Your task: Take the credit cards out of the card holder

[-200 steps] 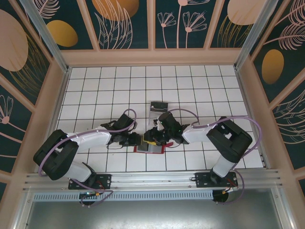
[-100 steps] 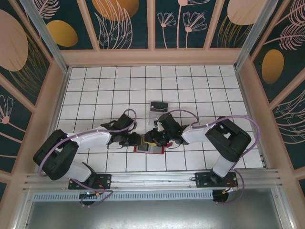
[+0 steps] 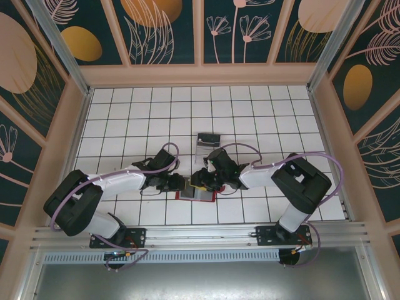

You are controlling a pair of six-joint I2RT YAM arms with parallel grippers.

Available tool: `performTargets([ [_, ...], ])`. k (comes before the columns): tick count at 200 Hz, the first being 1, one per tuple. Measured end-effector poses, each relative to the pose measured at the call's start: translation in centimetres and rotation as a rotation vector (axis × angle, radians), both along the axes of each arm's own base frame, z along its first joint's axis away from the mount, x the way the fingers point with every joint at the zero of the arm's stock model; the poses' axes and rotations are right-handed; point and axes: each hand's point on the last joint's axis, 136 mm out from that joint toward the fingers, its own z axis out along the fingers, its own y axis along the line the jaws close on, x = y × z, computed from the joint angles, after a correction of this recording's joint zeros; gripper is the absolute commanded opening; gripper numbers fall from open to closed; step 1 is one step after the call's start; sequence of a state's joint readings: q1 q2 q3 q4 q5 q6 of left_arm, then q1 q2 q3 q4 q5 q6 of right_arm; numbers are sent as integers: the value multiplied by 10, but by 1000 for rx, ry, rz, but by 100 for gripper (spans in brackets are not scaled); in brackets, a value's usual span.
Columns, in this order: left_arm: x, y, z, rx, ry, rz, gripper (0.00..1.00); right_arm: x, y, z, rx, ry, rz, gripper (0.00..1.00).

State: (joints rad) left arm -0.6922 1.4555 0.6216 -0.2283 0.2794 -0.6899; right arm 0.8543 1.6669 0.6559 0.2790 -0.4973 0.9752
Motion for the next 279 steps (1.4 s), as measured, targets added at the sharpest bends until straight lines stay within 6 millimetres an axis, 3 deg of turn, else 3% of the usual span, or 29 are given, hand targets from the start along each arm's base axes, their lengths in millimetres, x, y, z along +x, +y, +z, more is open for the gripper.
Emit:
performTargets([
  [210,-2,1,1,-8,12,18,32,-3,7,2,91,23,7,39],
  [252,-3,3,1,-9,14,27,32,-3,8,1,91,26,8,27],
  [279,-4,6,2,2,14,39,33,-4,8,2,94,27,14,27],
])
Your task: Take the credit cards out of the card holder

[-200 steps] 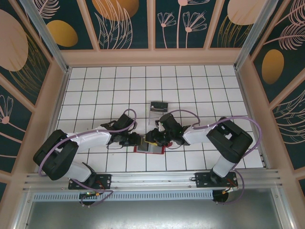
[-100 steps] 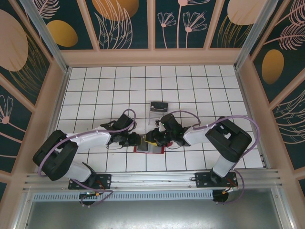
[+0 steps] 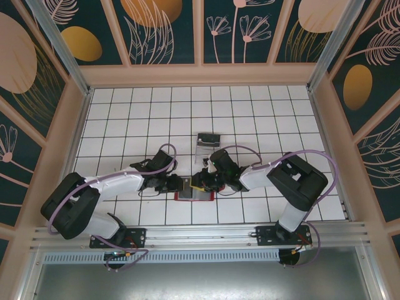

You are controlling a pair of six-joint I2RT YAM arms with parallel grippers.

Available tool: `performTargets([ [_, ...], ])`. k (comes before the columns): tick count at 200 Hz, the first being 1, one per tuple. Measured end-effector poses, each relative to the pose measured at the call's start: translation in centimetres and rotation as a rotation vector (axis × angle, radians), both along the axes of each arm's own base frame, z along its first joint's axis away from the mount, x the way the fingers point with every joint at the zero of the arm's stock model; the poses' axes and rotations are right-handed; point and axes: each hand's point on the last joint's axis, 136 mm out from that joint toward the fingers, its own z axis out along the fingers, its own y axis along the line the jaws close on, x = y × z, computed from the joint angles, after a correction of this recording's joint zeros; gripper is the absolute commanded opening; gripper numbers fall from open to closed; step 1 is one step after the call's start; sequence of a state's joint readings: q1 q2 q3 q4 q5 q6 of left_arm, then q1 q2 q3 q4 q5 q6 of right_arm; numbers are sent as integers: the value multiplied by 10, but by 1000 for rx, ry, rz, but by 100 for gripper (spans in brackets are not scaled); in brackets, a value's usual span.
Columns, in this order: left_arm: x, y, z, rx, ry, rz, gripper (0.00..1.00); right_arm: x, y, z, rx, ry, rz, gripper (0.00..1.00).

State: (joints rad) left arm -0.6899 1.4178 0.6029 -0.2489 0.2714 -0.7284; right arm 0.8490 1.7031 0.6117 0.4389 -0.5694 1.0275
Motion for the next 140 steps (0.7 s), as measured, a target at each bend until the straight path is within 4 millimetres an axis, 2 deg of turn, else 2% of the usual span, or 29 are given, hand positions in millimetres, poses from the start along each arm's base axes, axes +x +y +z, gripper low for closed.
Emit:
performTargets([
  [71,9,22,15,87,-79,73,37,-3,5,5,24,-9,22,30],
  [140,4,25,-2,130,-28,69,37,-1,-1,-5,-74,-25,35,33],
])
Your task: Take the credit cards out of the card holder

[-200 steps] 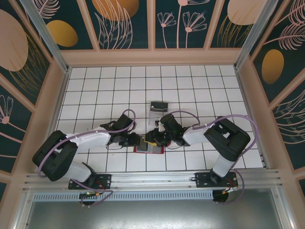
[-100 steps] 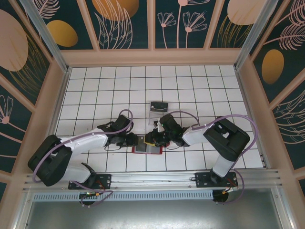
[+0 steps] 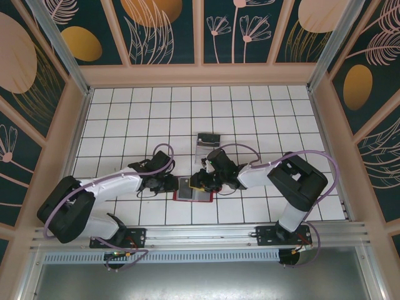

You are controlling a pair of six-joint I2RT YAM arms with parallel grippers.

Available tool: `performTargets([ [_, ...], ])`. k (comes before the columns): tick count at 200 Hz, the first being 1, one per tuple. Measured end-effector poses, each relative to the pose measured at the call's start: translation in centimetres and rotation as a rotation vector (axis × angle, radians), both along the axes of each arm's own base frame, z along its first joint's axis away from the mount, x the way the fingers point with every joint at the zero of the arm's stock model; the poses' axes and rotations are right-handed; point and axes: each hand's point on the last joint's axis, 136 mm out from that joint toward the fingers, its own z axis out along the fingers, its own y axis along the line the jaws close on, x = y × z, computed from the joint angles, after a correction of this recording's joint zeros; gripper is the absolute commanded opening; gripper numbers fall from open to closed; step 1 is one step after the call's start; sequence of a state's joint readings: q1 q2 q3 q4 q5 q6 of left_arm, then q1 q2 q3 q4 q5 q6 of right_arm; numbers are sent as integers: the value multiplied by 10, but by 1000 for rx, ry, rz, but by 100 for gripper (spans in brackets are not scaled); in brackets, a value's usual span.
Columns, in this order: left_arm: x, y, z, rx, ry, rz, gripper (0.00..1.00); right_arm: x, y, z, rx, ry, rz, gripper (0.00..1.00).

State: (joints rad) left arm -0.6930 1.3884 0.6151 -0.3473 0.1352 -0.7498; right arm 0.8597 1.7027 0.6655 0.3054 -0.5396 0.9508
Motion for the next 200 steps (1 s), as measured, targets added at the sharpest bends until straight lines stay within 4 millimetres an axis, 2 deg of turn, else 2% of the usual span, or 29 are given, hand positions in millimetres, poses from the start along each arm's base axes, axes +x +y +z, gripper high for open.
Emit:
performTargets([
  [142,-1,0,-4,2,11,-7,34,2,12,15,73,-21,24,34],
  [178,-1,0,-4,2,13,-7,33,2,13,15,75,-23,25,34],
  [200,-1,0,-4,3,13,-6,32,-1,14,9,62,-18,37,34],
])
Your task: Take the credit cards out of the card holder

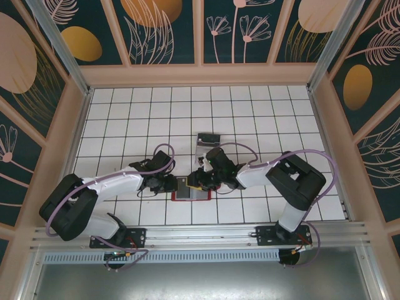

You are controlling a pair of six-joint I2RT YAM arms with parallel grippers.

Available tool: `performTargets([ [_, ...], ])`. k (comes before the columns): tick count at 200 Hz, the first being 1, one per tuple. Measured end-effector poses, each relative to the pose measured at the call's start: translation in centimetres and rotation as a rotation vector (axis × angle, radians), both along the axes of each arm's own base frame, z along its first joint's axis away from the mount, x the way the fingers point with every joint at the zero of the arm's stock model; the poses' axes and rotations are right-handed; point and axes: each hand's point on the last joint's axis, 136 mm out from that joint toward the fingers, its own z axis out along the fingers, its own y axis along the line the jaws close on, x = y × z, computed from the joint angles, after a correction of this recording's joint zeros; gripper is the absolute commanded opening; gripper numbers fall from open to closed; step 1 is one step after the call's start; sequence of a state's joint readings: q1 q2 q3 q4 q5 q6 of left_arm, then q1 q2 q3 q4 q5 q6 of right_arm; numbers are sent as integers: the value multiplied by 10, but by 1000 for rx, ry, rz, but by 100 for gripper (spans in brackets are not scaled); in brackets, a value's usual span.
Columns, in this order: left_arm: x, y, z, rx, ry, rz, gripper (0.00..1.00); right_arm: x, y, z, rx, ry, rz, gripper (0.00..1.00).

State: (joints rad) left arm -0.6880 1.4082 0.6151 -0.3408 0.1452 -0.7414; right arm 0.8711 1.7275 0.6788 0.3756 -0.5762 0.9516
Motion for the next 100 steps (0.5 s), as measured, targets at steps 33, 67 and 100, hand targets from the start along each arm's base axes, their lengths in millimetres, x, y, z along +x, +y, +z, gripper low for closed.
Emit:
performTargets([
  [33,0,0,0,1,0,0,32,-4,9,-2,-19,-20,37,33],
  [67,0,0,0,0,0,0,32,-3,10,-1,-13,-50,45,34],
  [100,0,0,0,1,0,0,32,-2,12,1,14,-78,45,34],
])
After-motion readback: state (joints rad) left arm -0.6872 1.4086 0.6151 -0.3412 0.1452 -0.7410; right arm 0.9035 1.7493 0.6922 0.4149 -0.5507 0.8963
